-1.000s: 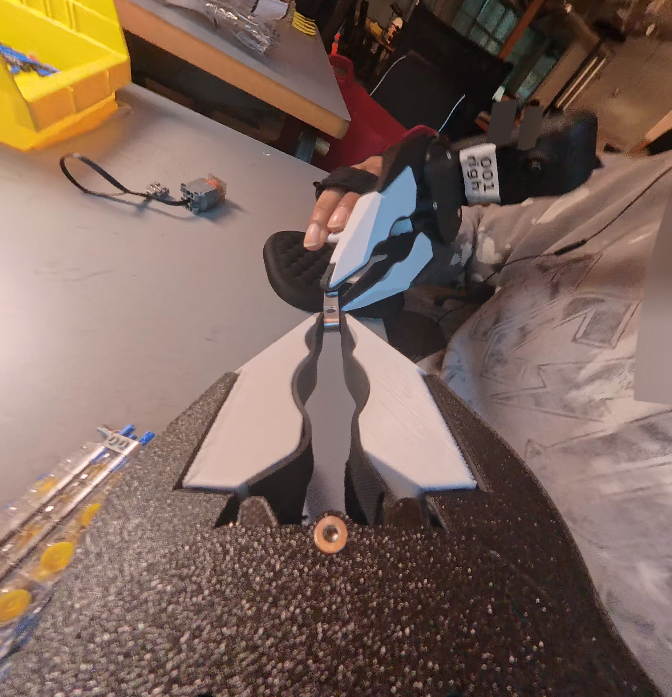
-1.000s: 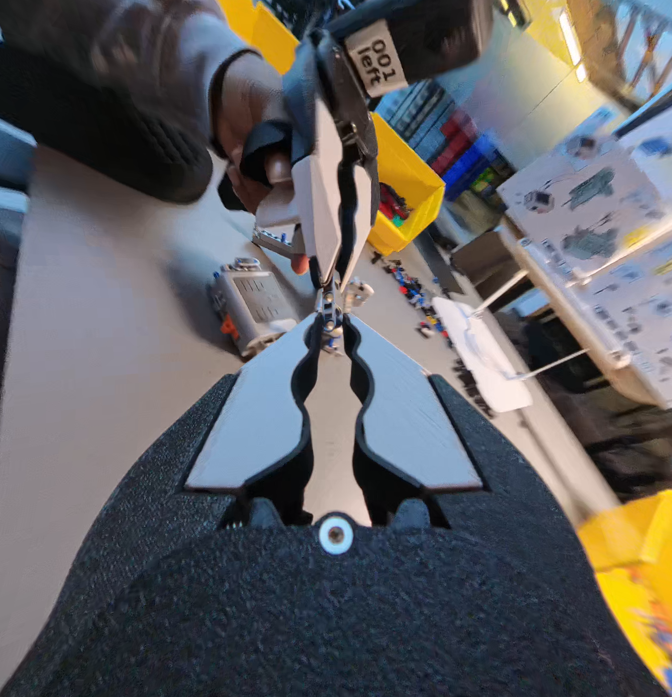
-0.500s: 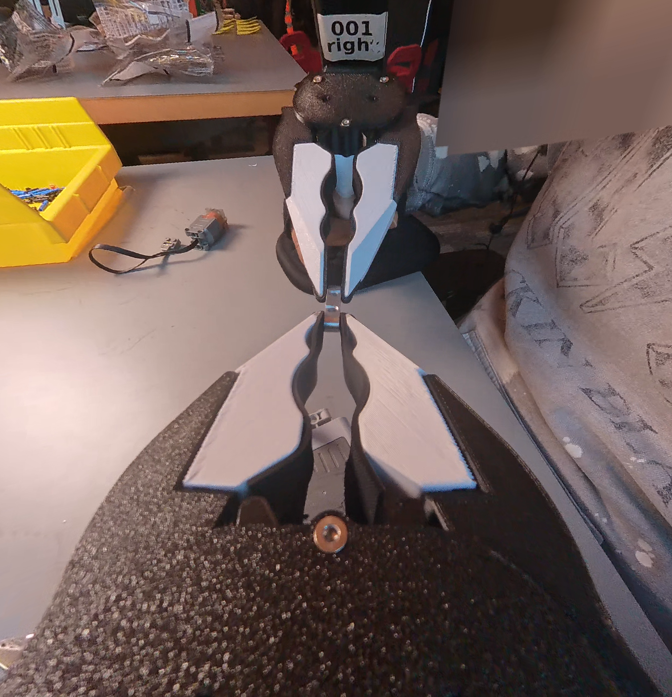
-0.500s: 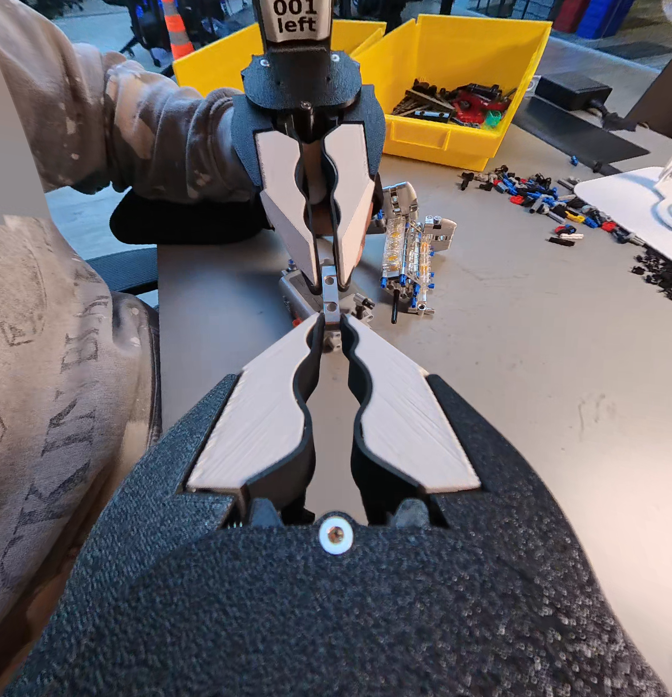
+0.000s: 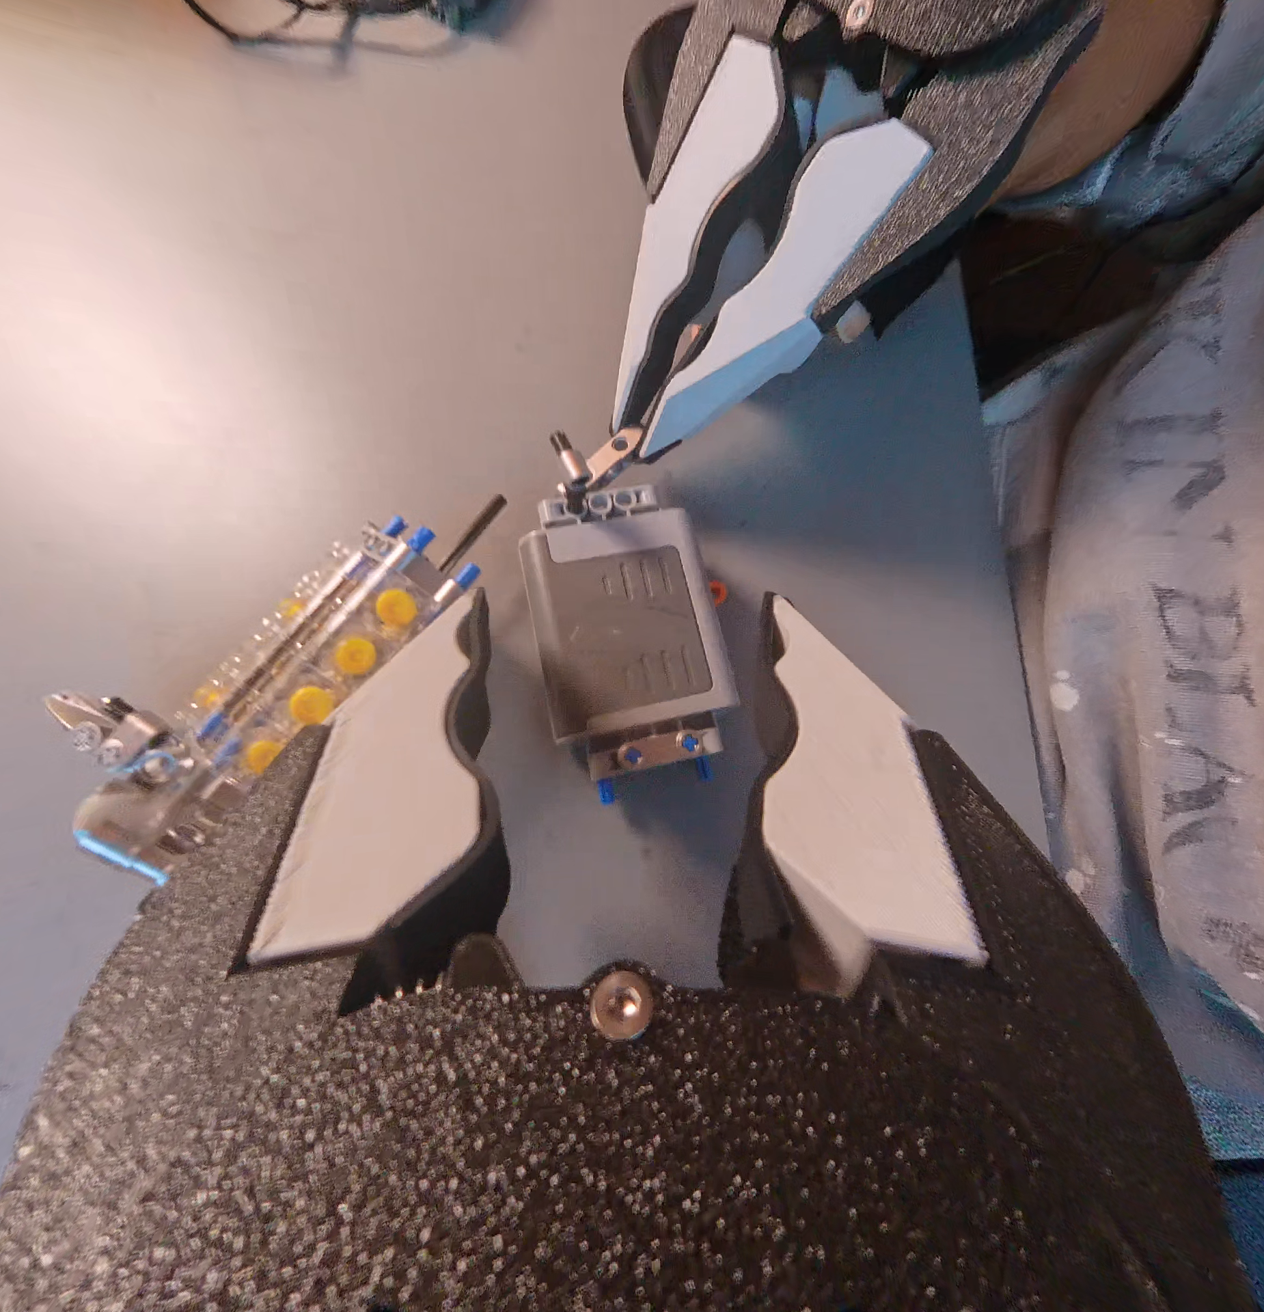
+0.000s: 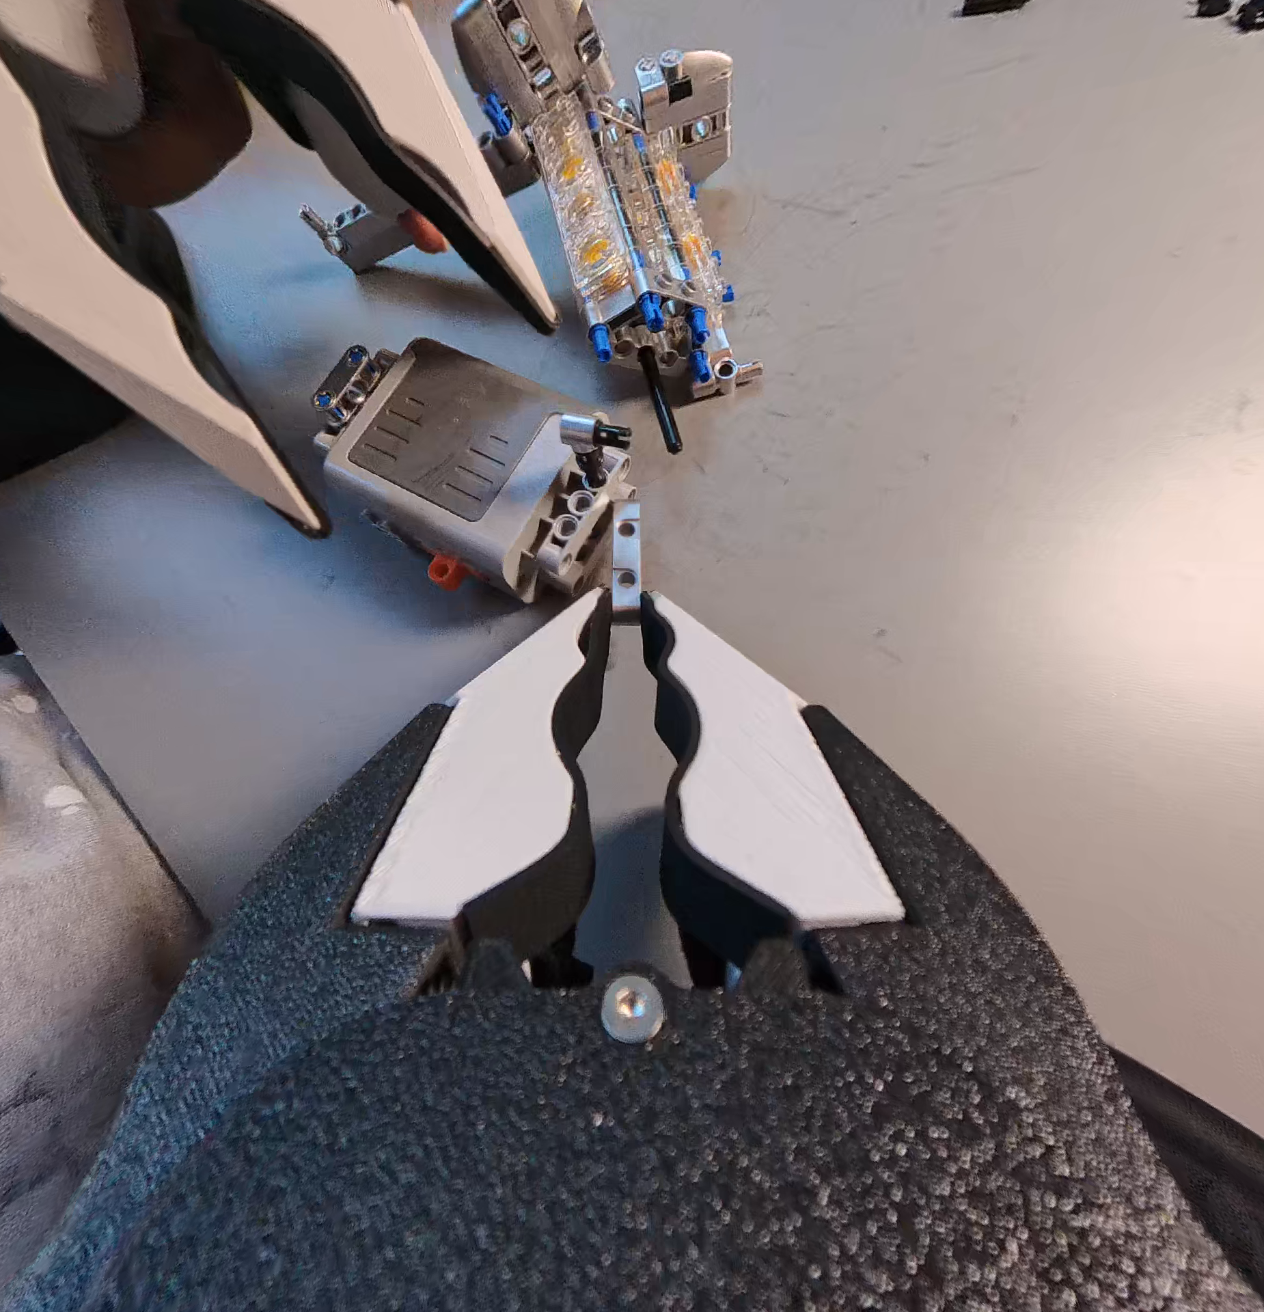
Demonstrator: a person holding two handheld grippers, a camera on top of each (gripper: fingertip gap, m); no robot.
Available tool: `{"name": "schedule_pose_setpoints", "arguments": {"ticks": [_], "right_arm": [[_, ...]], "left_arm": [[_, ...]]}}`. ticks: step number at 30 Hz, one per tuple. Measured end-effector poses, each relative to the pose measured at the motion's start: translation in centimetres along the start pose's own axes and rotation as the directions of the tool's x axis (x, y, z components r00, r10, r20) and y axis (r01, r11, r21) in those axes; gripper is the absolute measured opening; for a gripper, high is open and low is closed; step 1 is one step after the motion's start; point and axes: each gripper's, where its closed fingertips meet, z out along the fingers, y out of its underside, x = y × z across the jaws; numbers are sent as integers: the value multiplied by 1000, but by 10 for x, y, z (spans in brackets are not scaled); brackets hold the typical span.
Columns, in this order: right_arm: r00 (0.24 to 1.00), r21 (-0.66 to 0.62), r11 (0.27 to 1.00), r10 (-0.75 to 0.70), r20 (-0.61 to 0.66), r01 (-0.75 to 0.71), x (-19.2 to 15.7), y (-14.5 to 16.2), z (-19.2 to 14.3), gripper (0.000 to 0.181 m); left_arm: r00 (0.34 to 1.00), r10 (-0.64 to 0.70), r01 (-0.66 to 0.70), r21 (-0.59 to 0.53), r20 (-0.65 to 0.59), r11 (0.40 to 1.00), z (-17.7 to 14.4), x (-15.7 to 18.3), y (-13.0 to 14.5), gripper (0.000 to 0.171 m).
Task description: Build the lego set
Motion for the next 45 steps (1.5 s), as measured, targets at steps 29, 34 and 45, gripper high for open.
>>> {"name": "schedule_pose_setpoints", "arguments": {"ticks": [29, 34, 45], "right_arm": [[952, 123, 990, -102, 289, 68, -32, -22, -14, 12], [943, 144, 978, -189, 275, 154, -36, -25, -18, 15], [960, -42, 978, -190, 204, 203, -12, 8, -42, 29]], "left_arm": [[998, -38, 35, 43, 58, 998, 15, 7, 12, 64], [998, -42, 30, 222, 49, 975, -6, 4, -15, 0], [997, -60, 50, 187, 47, 981, -17, 16, -11, 43]]}}
